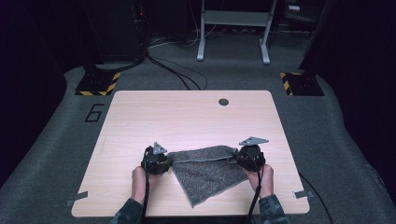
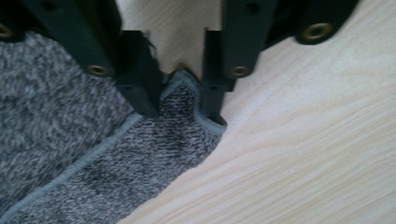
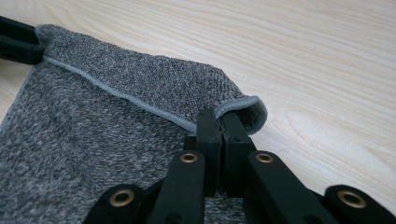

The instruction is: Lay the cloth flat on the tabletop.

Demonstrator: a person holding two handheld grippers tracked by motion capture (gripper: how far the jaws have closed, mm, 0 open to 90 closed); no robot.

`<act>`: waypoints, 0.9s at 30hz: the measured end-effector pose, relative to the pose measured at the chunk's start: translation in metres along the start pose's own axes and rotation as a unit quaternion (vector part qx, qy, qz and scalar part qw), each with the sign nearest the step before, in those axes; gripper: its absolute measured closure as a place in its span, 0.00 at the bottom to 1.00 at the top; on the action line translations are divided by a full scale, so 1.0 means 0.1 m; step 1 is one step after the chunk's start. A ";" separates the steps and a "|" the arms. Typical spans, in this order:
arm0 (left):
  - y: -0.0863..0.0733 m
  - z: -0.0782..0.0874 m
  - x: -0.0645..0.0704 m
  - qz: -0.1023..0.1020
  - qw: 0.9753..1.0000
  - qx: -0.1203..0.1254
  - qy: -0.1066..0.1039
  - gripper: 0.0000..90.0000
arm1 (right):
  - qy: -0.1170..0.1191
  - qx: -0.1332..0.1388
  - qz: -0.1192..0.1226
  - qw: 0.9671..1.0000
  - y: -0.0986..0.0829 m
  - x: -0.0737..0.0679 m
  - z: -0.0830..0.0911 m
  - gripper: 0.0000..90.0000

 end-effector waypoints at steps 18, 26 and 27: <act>0.12 0.27 0.00 0.009 0.999 0.042 -0.017 0.98 | 0.001 0.007 0.005 1.000 -0.02 0.02 0.13 0.98; 0.35 0.11 -0.20 0.007 0.999 0.035 -0.016 0.99 | -0.004 -0.003 0.004 1.000 0.21 0.13 -0.04 0.99; 0.45 0.10 -0.27 0.006 0.999 0.030 -0.012 0.99 | -0.007 -0.002 0.007 1.000 0.28 0.17 -0.07 0.99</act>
Point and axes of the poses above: each handheld gripper's, and its own axes: z roughly backward along the jaws, y roughly out of its top, x roughly to its right, the point moved 5 cm from there along -z, roughly forward along the jaws, and after that the axes turned 1 degree about x, right-handed, at the moved point
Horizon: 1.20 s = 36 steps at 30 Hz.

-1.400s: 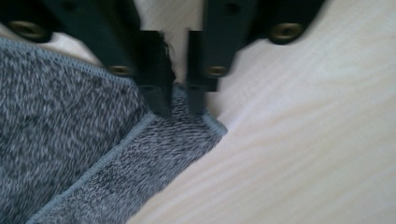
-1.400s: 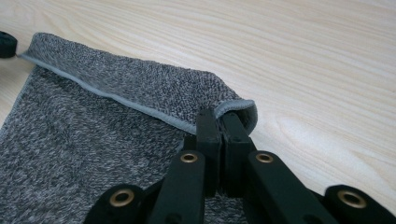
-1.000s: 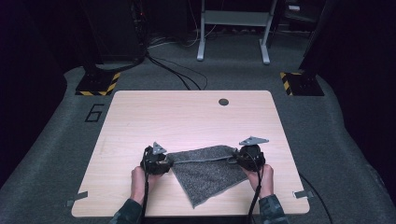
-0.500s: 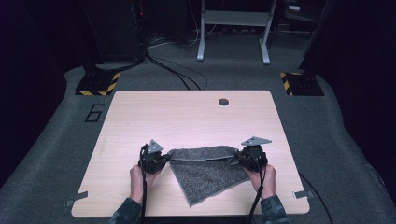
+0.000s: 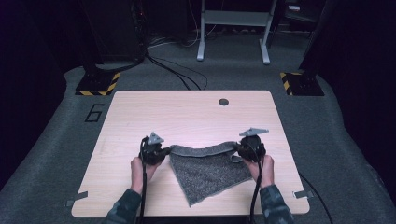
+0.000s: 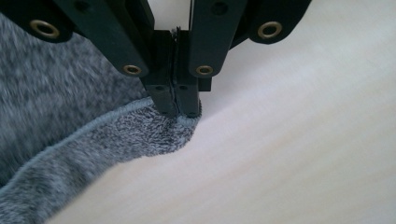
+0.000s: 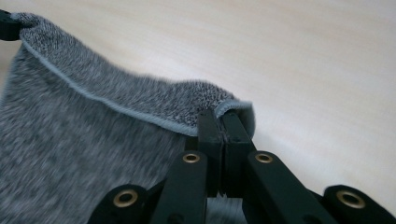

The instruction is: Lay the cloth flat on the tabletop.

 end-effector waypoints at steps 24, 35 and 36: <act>0.05 0.45 0.09 0.001 1.000 0.008 -0.013 0.98 | 0.023 0.011 0.008 1.000 -0.01 0.01 0.19 0.98; -0.62 0.25 0.46 0.021 0.997 -0.043 -0.062 0.95 | 0.027 -0.058 -0.040 0.997 -0.88 -0.07 0.04 0.96; -0.65 0.26 0.48 0.027 0.996 -0.045 -0.066 0.93 | 0.026 -0.059 -0.040 0.997 -0.91 -0.06 0.05 0.96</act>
Point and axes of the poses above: each handheld gripper's, and its own axes: z roughly backward along the jaws, y roughly out of its top, x roughly to its right, the point moved 5 cm from there along -z, roughly forward along the jaws, and after that the axes turned 1 degree about x, right-handed, at the moved point
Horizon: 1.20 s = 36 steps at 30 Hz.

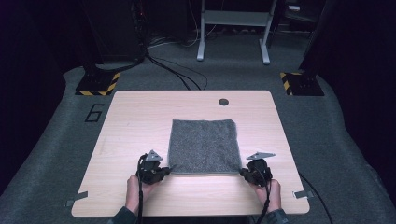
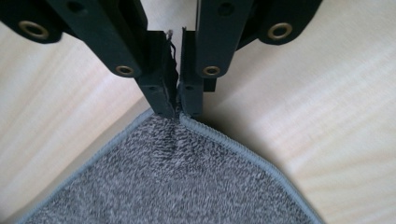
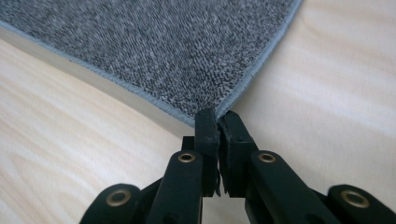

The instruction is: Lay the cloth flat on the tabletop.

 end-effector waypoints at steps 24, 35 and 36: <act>0.48 -0.38 -0.17 -0.045 0.996 0.020 0.072 0.16 | -0.023 0.035 0.037 0.998 0.50 0.03 -0.35 0.10; 0.40 -0.56 -0.16 -0.049 0.996 -0.005 0.077 0.14 | -0.042 -0.005 0.055 0.998 0.41 0.00 -0.63 0.01; 0.39 -0.55 -0.16 -0.050 0.996 -0.004 0.078 0.14 | -0.037 0.000 0.053 0.998 0.39 0.00 -0.63 0.02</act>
Point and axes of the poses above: each handheld gripper's, and its own axes: z roughly backward along the jaws, y roughly out of its top, x roughly to its right, the point moved 5 cm from there along -z, roughly forward along the jaws, and after that the axes turned 1 degree about x, right-handed, at the moved point
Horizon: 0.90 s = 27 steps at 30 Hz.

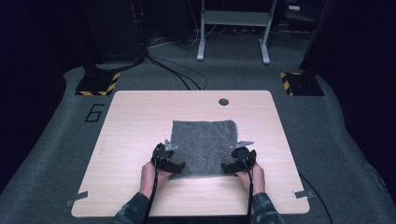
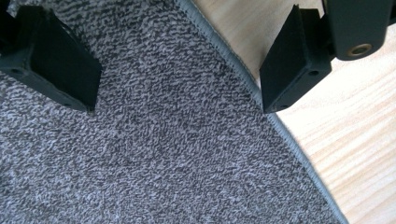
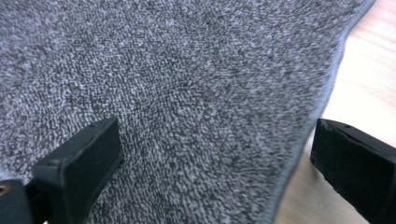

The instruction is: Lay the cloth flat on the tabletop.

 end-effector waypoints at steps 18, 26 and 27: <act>-0.16 0.12 0.10 -0.001 1.000 0.020 0.001 0.13 | -0.001 0.028 -0.003 1.000 -0.18 -0.05 0.11 0.02; -0.26 0.19 0.14 -0.002 1.000 0.030 0.000 0.13 | -0.003 0.035 -0.008 0.999 -0.29 -0.14 0.20 0.02; -0.27 0.20 0.16 0.002 1.000 0.029 -0.003 0.13 | -0.003 0.036 -0.005 0.999 -0.30 -0.14 0.20 0.02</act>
Point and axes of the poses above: each handheld gripper's, and its own axes: z roughly backward along the jaws, y roughly out of its top, x roughly to its right, the point moved 5 cm from there along -z, roughly forward along the jaws, and after that the axes turned 1 degree about x, right-handed, at the moved point
